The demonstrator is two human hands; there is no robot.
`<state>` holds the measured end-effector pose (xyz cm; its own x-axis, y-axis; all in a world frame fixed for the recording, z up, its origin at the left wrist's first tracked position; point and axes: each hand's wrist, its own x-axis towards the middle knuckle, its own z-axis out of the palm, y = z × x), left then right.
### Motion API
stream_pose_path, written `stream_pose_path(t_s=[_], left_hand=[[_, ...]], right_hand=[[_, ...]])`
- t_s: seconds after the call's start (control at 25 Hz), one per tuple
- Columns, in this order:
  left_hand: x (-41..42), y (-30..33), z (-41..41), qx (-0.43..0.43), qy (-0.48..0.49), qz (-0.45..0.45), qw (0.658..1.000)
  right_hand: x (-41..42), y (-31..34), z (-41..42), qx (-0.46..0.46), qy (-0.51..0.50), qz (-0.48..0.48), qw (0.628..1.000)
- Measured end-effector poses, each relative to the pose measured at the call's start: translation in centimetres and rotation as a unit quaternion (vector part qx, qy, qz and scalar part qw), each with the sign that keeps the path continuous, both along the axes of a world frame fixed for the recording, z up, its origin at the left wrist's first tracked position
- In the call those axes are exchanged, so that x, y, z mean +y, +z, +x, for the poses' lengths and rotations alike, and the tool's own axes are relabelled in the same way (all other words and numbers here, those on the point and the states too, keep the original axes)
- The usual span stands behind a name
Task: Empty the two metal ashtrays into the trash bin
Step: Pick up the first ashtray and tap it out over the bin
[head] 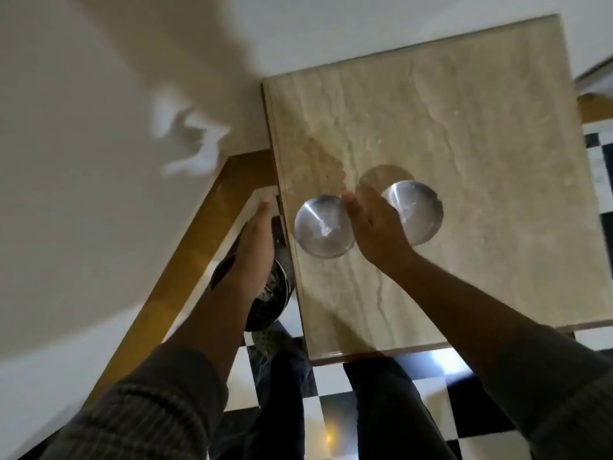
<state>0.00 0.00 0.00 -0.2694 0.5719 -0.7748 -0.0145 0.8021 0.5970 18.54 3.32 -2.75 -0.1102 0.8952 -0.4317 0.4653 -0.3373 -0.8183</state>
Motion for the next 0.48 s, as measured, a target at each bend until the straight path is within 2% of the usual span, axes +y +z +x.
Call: stream_pose_path(t_s=[0.12,0.24,0.48], left_hand=[[-0.3,-2.9,1.1,-0.052,-0.025,-0.008,0.998],[-0.5,-4.3,1.5,-0.064,-0.030,-0.024,0.997],[-0.9,-4.9,1.7,-0.102,0.021,-0.003,0.995]], right_hand=[[-1.6,-2.2,-0.2,-0.037,0.003,0.057,0.998],[-3.5,-3.9,-0.6,-0.030,-0.016,0.054,0.998],[-3.9,-5.4,-1.8,-0.090,-0.063,0.033,0.993]])
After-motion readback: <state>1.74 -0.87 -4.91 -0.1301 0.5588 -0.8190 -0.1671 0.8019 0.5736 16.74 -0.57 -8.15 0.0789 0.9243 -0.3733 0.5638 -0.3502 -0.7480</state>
